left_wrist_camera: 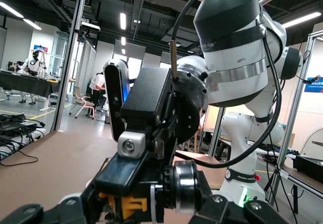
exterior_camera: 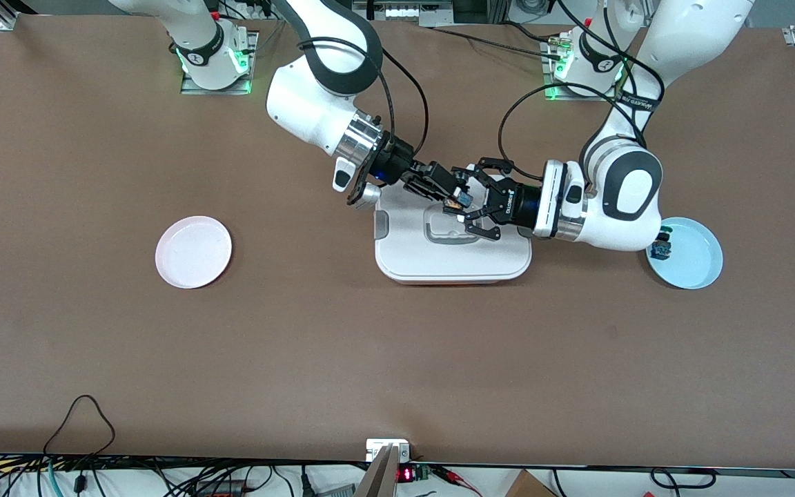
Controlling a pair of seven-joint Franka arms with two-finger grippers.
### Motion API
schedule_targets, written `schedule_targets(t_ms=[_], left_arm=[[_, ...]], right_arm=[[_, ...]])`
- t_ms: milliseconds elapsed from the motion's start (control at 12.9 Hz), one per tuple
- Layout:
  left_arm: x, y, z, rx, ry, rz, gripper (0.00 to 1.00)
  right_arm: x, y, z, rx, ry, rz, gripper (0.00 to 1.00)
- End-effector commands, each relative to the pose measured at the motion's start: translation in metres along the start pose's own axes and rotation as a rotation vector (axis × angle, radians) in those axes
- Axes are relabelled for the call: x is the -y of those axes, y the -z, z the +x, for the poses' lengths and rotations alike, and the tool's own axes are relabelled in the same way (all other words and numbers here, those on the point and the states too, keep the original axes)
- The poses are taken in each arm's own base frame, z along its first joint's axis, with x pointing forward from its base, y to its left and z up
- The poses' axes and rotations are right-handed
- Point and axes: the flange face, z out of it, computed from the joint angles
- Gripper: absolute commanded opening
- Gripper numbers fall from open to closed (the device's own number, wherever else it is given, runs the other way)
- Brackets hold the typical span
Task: Transfer orange switch to right arm and place
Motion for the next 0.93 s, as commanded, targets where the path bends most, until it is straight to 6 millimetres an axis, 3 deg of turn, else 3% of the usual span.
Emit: schedule_targets(t_ms=[0,78,233,311,389,466,622,855], left_arm=[[-0.002,-0.004,0.001,-0.029,-0.026,0.004,0.0],[-0.002,-0.006,0.001,-0.028,-0.025,0.001,0.0],[-0.002,-0.006,0.001,-0.028,-0.025,0.001,0.0],[-0.002,-0.006,0.001,-0.028,-0.024,0.001,0.07],[-0.003,-0.004,0.0,-0.027,-0.017,0.006,0.4],[-0.002,-0.003,0.0,-0.029,-0.014,0.008,0.99],[-0.001,0.002,0.001,-0.03,-0.016,0.017,1.0],[-0.001,0.004,0.001,-0.029,-0.014,0.019,1.0]], right_arm=[[0.003,-0.003,0.002,-0.005,0.048,0.008,0.08],[0.002,-0.002,0.004,-0.008,0.059,0.006,0.0],[0.006,0.001,0.007,-0.012,0.069,0.013,0.0],[0.009,0.004,0.01,-0.016,0.07,0.018,0.0],[0.011,0.005,0.01,-0.017,0.07,0.021,0.0],[0.012,0.006,0.011,-0.017,0.07,0.023,0.0],[0.011,0.006,0.012,-0.017,0.076,0.019,0.0],[0.011,0.011,0.03,0.005,0.083,0.024,0.0]])
